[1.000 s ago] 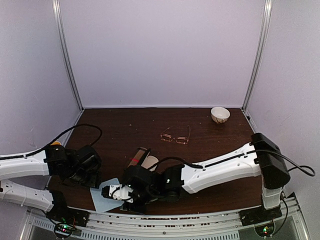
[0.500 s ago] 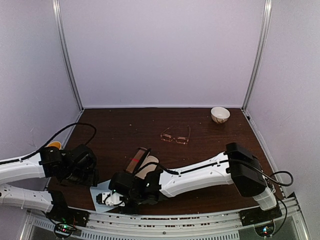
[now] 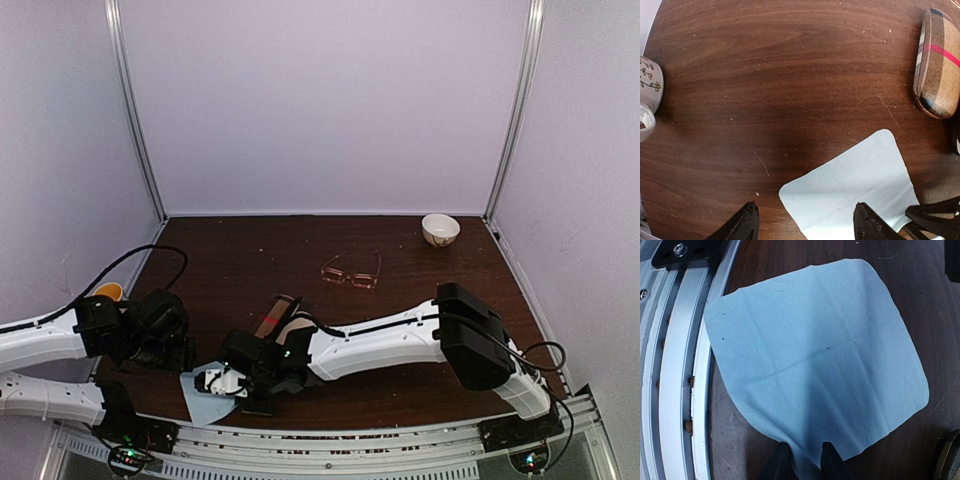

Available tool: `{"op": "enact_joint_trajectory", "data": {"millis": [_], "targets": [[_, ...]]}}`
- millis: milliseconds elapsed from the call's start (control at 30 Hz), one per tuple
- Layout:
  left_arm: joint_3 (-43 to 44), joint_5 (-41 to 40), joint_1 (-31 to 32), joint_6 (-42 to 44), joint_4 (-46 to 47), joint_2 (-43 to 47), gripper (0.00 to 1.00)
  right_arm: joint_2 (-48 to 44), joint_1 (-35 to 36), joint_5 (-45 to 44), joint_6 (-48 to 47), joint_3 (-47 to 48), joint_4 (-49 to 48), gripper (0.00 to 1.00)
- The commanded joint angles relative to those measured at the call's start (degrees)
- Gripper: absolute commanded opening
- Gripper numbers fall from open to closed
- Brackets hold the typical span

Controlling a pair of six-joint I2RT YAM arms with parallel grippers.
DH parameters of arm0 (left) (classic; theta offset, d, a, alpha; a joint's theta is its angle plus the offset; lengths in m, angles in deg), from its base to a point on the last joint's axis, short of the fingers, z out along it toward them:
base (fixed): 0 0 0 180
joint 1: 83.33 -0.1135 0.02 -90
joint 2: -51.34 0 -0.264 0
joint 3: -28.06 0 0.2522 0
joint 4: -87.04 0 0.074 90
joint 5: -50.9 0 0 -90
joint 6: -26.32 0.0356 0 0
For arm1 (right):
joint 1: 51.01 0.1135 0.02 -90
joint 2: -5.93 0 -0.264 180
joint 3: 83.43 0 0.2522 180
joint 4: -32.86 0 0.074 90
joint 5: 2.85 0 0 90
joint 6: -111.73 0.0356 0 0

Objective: Organize the sunglasses
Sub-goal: Move the corner of the glasses cleaning cloth to the center of the board.

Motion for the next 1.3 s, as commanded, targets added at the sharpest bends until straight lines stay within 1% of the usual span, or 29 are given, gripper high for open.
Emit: {"op": "enact_joint_trajectory", "data": {"millis": [0, 33, 67, 167, 267, 400, 633, 867, 1067, 1267], "targets": [[-0.64, -1.71, -0.53, 0.44, 1.88, 1.42, 0.68, 2.08, -0.38, 1.26, -1.45, 1.19, 5.2, 0.09], [-0.63, -1.86, -0.53, 0.47, 1.9, 1.47, 0.68, 2.12, -0.43, 1.81, -1.92, 1.44, 6.15, 0.03], [-0.63, -1.91, -0.53, 0.51, 1.91, 1.56, 0.68, 2.09, -0.58, 2.02, -2.17, 1.46, 6.66, 0.0], [-0.58, -2.24, -0.62, 0.71, 1.99, 1.86, 0.67, 1.43, -0.53, 2.06, -3.01, 1.0, 7.48, 0.0], [-0.55, -2.36, -0.7, 0.77, 2.0, 2.17, 0.67, -0.71, -0.58, 1.69, -3.17, -1.55, 7.62, 0.0], [-0.46, -2.32, -0.71, 0.8, 2.0, 2.57, 0.67, -5.46, -0.53, 1.07, -2.74, -8.61, 6.74, 0.0], [0.69, -2.89, -0.66, 1.51, 2.0, 2.12, 0.66, -13.21, -0.58, -0.56, 1.47, -22.24, 4.15, 0.0], [1.97, -2.7, -0.71, 2.62, 2.79, 0.47, 0.66, -18.03, -0.77, -4.12, 5.9, -31.82, 1.1, 0.0], [3.5, -1.74, -0.71, 4.1, 4.89, -1.73, 0.65, -20.57, -3.9, -7.98, 9.42, -36.36, 0.38, 0.0], [6.01, -0.53, -0.71, 6.7, 6.26, -4.46, 0.63, -23.11, -7.8, -9.72, 11.02, -41.21, 0.45, 0.0]]}}
